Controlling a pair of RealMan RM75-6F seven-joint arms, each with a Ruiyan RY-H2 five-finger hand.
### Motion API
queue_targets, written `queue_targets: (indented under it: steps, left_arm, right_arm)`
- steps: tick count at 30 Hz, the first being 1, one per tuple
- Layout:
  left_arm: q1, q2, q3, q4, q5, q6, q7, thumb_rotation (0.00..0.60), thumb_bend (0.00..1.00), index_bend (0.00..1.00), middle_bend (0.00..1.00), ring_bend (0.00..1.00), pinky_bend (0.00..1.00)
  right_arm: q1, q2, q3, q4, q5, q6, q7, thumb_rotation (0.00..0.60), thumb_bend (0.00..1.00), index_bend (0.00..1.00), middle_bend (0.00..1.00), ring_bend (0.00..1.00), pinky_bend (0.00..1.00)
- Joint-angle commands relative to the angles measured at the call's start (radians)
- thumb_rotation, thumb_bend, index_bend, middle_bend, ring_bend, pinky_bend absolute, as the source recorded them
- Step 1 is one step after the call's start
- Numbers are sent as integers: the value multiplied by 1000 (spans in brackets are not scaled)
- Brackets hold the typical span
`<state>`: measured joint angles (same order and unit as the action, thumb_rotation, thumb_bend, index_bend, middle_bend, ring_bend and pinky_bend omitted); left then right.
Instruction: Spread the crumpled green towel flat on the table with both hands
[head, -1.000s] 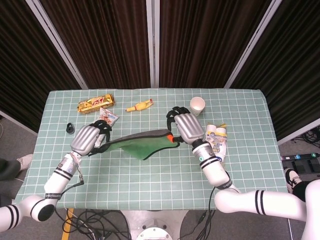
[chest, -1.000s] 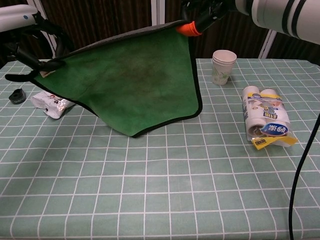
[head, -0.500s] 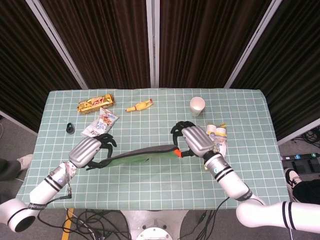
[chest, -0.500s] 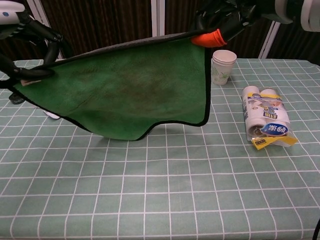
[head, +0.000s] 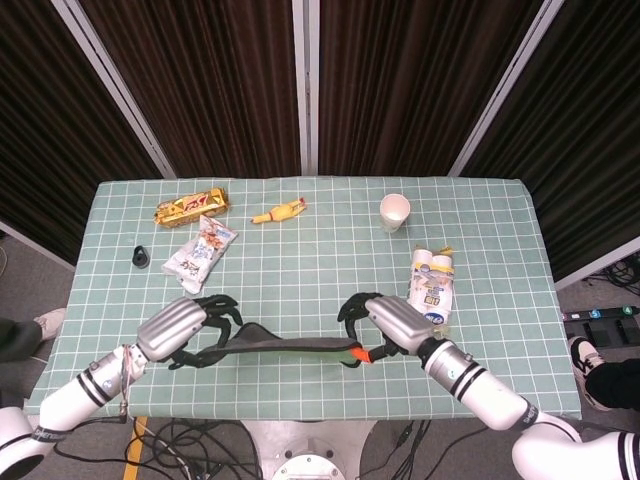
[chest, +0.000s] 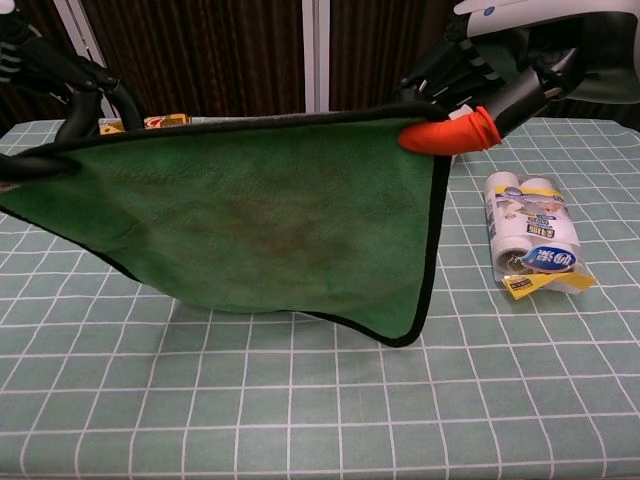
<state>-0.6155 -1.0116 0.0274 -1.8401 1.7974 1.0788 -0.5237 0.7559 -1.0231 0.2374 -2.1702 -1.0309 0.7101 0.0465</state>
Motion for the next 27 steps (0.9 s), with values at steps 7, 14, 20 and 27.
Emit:
queue_targets:
  steps: [7,14,20,27]
  left_arm:
    - [-41,106,97,-85,169,55,-182,600,541,665,372,198,353]
    - [-90,113,137,-52,208,47,-316,600,541,662,372,198,357]
    - [-114,56,119,-2,99,-69,-234,600,540,662,372,198,357]
    - [-138,-25,87,73,-47,-206,-109,600,540,662,372,198,357]
  right_arm:
    - [-76,139,27,-88,-230,-179,361,565,635,694,319,179,197]
    - [-81,139,27,-19,-358,-241,546,573,634,693,320,181,199]
    - [-57,27,-20,88,-339,-204,456,563,633,694,319,180,196]
    - [-13,-138,-72,214,-188,-113,210,570,632,694,320,181,188]
